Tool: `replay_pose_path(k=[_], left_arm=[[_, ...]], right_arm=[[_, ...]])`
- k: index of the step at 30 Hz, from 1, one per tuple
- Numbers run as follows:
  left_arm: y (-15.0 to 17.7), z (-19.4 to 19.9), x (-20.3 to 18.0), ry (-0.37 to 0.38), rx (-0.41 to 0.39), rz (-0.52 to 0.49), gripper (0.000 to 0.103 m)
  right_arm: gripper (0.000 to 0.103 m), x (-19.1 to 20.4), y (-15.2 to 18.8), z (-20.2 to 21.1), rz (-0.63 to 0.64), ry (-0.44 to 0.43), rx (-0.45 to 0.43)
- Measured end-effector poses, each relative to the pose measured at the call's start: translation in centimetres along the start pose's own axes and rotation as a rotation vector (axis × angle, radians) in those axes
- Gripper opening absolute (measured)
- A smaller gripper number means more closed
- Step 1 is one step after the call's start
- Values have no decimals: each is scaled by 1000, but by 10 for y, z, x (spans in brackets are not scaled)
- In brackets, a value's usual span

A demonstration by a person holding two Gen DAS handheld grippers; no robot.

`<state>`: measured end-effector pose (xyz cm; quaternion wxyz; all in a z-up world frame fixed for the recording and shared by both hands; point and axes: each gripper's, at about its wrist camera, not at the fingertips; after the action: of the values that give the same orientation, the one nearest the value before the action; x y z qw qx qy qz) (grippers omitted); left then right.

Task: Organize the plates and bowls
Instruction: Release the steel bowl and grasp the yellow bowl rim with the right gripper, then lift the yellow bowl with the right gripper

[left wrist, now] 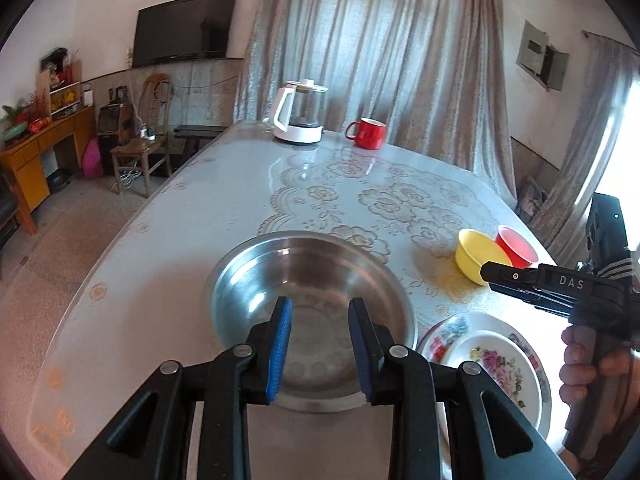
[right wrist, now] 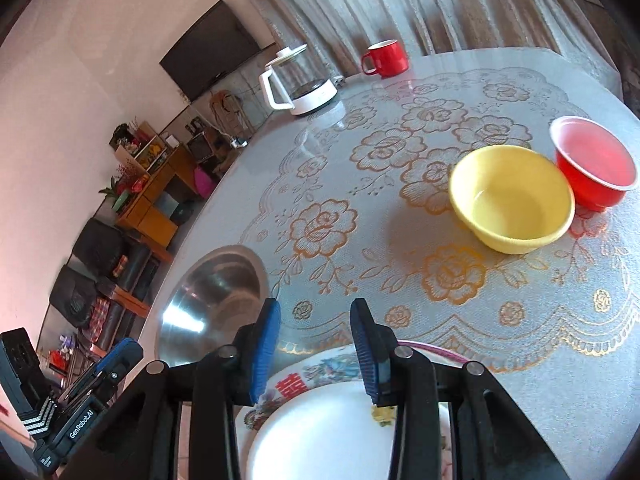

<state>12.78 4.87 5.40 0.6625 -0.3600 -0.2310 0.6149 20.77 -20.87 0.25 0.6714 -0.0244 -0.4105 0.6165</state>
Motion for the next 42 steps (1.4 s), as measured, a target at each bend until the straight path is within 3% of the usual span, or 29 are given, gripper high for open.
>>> replay_pose_path(k=[5, 9, 15, 18, 28, 29, 32, 42], left_arm=[[-26, -30, -48, 60, 57, -130, 30], [-46, -60, -83, 141, 124, -176, 30], [-69, -115, -120, 222, 226, -170, 30], [-78, -146, -129, 266, 301, -110, 30], [-90, -213, -163, 338, 395, -33, 30], [-89, -217, -168, 335, 395, -43, 29], [-86, -226, -175, 311, 407, -56, 14], [-81, -195, -161, 292, 346, -61, 14]], right_arm=[[36, -47, -6, 24, -114, 57, -77], [33, -88, -11, 34, -210, 106, -115], [25, -133, -25, 32, -306, 164, -146], [23, -145, -31, 22, -326, 186, -140], [22, -164, -42, 0, -358, 171, -119], [21, -163, -43, -1, -349, 174, -117], [15, -160, -47, -5, -324, 171, -110], [14, -150, -42, 3, -287, 138, -106]])
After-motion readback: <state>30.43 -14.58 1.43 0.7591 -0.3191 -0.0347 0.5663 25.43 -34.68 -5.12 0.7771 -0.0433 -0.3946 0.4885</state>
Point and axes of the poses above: each gripper's, at about its wrist camera, not at the fingertips, and z roughly against the way its jaws point, x to its left, y to its underside, and after that the axes turned 4 degrees about -z, right-handed
